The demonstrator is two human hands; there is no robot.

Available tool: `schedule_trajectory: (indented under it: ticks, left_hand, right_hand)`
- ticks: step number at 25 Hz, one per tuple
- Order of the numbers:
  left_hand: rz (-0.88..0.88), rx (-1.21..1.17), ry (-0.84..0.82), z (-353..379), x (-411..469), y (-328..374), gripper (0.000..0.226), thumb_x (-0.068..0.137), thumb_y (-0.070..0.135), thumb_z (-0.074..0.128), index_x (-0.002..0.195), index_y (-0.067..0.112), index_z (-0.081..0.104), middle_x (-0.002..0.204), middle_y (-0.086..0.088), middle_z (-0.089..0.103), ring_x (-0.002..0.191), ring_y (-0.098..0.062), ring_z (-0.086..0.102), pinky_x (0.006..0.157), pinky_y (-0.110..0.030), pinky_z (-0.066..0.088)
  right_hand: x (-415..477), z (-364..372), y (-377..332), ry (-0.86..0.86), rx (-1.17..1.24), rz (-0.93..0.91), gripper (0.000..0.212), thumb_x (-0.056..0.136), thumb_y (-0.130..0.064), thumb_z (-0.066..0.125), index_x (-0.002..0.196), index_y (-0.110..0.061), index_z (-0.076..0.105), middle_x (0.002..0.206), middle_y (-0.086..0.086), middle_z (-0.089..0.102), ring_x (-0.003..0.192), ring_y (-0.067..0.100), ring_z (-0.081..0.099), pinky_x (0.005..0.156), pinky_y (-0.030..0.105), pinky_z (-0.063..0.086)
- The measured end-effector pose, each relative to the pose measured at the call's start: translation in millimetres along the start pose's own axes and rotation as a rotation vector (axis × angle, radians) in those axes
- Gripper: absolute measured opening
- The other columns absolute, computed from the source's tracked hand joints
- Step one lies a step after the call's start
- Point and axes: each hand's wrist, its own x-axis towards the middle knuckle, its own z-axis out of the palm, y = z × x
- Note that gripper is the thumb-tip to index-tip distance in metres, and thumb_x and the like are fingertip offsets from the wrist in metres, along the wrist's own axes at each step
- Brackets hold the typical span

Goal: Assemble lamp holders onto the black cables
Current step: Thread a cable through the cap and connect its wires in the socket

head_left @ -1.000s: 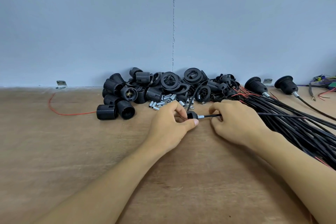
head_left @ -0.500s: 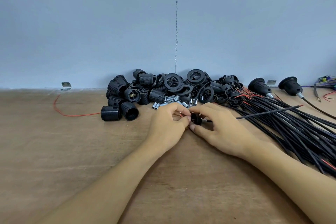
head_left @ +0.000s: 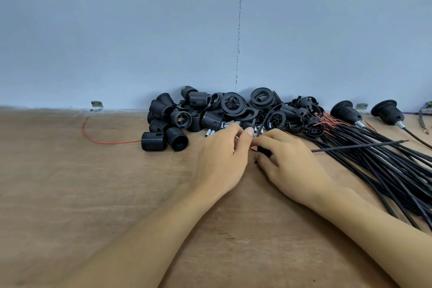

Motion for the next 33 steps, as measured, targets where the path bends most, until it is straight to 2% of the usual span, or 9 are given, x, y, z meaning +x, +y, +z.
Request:
schedule_trajectory:
  ticks: [2, 4, 7, 10, 12, 14, 18, 23, 33]
  left_hand:
    - [-0.032, 0.036, 0.002, 0, -1, 3, 0.041, 0.106, 0.044, 0.038, 0.073, 0.024, 0.051, 0.063, 0.008, 0.053, 0.07, -0.004, 0.053, 0.056, -0.023, 0.033]
    - [-0.059, 0.149, 0.049, 1, -1, 3, 0.039, 0.108, 0.039, 0.035, 0.071, 0.028, 0.044, 0.071, 0.009, 0.053, 0.075, -0.01, 0.051, 0.06, -0.03, 0.03]
    - [-0.024, 0.395, 0.159, -4, 5, -5, 0.009, 0.099, 0.023, 0.051, 0.102, 0.026, 0.059, 0.105, 0.004, 0.06, 0.105, -0.023, 0.049, 0.083, -0.036, 0.034]
    - [-0.029, 0.528, 0.205, -12, 10, -19, 0.034, 0.087, 0.014, 0.06, 0.119, 0.025, 0.06, 0.13, 0.0, 0.052, 0.129, -0.025, 0.038, 0.099, -0.04, 0.026]
    - [-0.057, 0.591, 0.239, -17, 15, -25, 0.035, 0.089, 0.018, 0.061, 0.123, 0.023, 0.061, 0.149, -0.01, 0.041, 0.145, -0.031, 0.026, 0.114, -0.049, 0.02]
    - [-0.128, 0.627, 0.198, -22, 21, -31, 0.035, 0.095, 0.029, 0.059, 0.13, 0.024, 0.06, 0.162, -0.022, 0.023, 0.154, -0.038, 0.009, 0.122, -0.059, 0.007]
    - [-0.231, 0.63, 0.069, -19, 25, -41, 0.045, 0.101, 0.045, 0.048, 0.141, 0.026, 0.055, 0.166, -0.029, 0.004, 0.155, -0.042, -0.008, 0.123, -0.061, -0.006]
    - [-0.245, 0.621, 0.061, -19, 28, -46, 0.045, 0.101, 0.046, 0.049, 0.135, 0.021, 0.063, 0.167, -0.023, 0.007, 0.155, -0.04, -0.004, 0.125, -0.056, -0.006]
    - [-0.189, 0.628, 0.098, -20, 27, -46, 0.047, 0.1, 0.043, 0.051, 0.139, 0.017, 0.059, 0.168, -0.019, 0.007, 0.156, -0.033, 0.004, 0.125, -0.053, -0.004]
  right_hand:
    - [0, 3, -5, 0.001, -0.028, -0.016, 0.031, 0.092, -0.014, 0.064, 0.118, -0.03, 0.07, 0.112, -0.006, 0.063, 0.1, 0.021, 0.061, 0.085, 0.042, 0.05]
    - [2, 6, -6, -0.012, -0.048, -0.026, 0.027, 0.093, -0.014, 0.063, 0.115, -0.027, 0.073, 0.115, -0.004, 0.063, 0.103, 0.023, 0.061, 0.088, 0.043, 0.049]
    - [3, 7, -3, -0.008, -0.031, -0.025, 0.023, 0.095, -0.017, 0.063, 0.113, -0.025, 0.075, 0.116, -0.004, 0.063, 0.104, 0.022, 0.061, 0.09, 0.044, 0.049]
    - [3, 6, -2, 0.001, 0.01, -0.007, 0.021, 0.096, -0.022, 0.063, 0.112, -0.027, 0.075, 0.115, -0.006, 0.063, 0.103, 0.018, 0.062, 0.089, 0.042, 0.051]
    - [2, 6, -2, -0.006, 0.011, -0.009, 0.021, 0.096, -0.024, 0.062, 0.112, -0.028, 0.075, 0.115, -0.008, 0.062, 0.102, 0.017, 0.061, 0.088, 0.041, 0.051]
    - [2, 5, -3, -0.012, 0.014, -0.009, 0.021, 0.097, -0.024, 0.062, 0.112, -0.029, 0.075, 0.115, -0.009, 0.062, 0.102, 0.016, 0.061, 0.088, 0.04, 0.051]
    - [1, 4, -3, -0.012, 0.03, -0.004, 0.021, 0.097, -0.024, 0.062, 0.113, -0.03, 0.075, 0.114, -0.011, 0.061, 0.102, 0.014, 0.06, 0.088, 0.039, 0.052]
    - [0, 3, -2, -0.02, 0.042, 0.002, 0.021, 0.097, -0.024, 0.062, 0.113, -0.031, 0.074, 0.114, -0.014, 0.061, 0.103, 0.012, 0.06, 0.089, 0.039, 0.052]
    - [0, 3, -3, -0.022, 0.055, 0.006, 0.022, 0.097, -0.023, 0.061, 0.113, -0.03, 0.074, 0.113, -0.013, 0.061, 0.103, 0.012, 0.06, 0.088, 0.038, 0.053]
